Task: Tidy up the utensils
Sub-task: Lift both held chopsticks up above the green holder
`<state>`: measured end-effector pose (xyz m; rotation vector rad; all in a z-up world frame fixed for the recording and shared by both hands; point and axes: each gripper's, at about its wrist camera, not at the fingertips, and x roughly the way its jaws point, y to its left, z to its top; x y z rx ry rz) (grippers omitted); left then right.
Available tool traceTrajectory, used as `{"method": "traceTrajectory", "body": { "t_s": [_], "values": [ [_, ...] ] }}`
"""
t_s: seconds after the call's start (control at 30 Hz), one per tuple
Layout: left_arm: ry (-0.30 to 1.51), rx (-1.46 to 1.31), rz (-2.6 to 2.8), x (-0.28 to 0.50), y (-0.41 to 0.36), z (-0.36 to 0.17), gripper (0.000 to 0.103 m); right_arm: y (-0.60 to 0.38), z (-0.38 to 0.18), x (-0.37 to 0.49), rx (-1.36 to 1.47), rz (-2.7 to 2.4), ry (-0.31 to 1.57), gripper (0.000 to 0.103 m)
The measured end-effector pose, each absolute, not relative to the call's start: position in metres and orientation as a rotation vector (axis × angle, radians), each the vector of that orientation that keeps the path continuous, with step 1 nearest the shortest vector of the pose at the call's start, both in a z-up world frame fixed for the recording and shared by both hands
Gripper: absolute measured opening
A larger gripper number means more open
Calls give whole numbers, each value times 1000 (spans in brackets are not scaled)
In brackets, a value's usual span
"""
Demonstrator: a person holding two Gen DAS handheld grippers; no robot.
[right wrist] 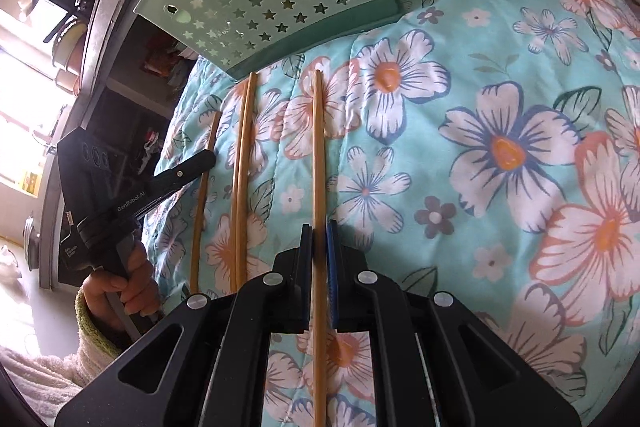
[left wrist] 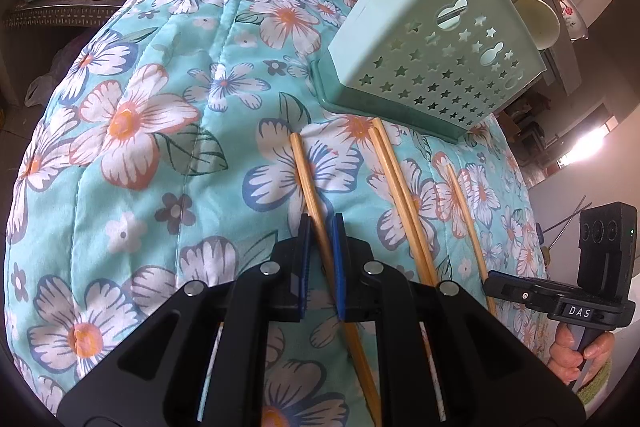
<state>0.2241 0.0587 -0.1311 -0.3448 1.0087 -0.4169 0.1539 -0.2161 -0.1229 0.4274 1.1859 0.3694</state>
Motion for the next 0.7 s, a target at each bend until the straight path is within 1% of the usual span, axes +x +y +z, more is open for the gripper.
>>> {"method": "traceTrajectory", "body": {
  "t_s": [0.07,0.13,0.17,0.3,0.5,0.57,0.63,0.7],
  "values": [
    [1009,-344,-416,224,58,-131,10,-214,-116,160,382,360,1172,9],
    [1009,-345,-416,224,58,-131,10,-208,-109,170,344,353,1147,19],
    [1010,-345,-415,224,58,-131,10,-204,-106,175,321,352,1138,20],
    [1009,-344,-416,224,59,-131,10,-189,-102,198,222,325,1118,21],
    [1010,-346,-416,224,58,-131,11,-172,-111,222,127,283,1104,21],
    [1010,-346,-416,224,58,-131,12,-169,-115,227,122,273,1102,20],
    [1009,-346,-417,224,58,-131,12,-170,-117,229,118,264,1097,11],
    [1009,-348,-416,224,59,-131,12,-172,-116,227,144,270,1092,7]
  ]
}}
